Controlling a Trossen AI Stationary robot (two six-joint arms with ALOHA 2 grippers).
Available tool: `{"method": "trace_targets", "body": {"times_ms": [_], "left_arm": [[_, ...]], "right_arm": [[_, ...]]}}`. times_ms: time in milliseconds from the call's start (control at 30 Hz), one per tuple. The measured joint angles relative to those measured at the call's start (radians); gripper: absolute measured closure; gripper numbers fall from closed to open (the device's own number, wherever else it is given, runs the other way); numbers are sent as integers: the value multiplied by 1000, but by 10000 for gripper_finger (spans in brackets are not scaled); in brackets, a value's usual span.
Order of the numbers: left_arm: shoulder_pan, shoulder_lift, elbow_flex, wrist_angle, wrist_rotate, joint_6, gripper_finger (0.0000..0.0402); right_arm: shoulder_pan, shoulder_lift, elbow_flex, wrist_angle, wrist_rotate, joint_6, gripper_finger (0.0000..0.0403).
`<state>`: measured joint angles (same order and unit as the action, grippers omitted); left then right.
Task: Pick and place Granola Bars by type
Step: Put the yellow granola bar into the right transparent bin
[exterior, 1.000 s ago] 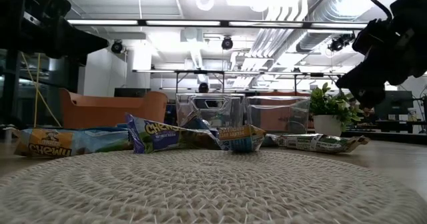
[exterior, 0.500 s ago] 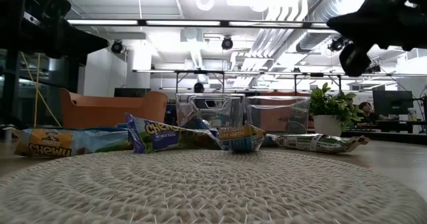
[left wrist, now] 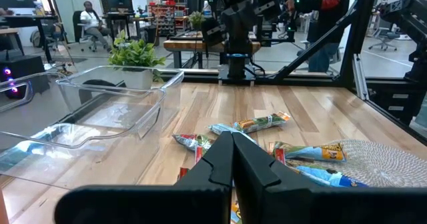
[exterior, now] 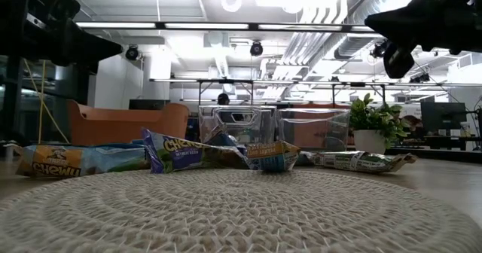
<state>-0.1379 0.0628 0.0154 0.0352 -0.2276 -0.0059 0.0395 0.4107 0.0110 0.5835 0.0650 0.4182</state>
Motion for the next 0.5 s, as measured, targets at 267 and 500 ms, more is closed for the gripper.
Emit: {"method": "trace_targets", "body": {"times_ms": [267,500], "left_arm": [[0,0,0,0,0,0,401],[0,0,0,0,0,0,401]], "right_arm": [[1,15,212,-278,16,-164,402],[1,125,595,-832,119,-181,402]]}}
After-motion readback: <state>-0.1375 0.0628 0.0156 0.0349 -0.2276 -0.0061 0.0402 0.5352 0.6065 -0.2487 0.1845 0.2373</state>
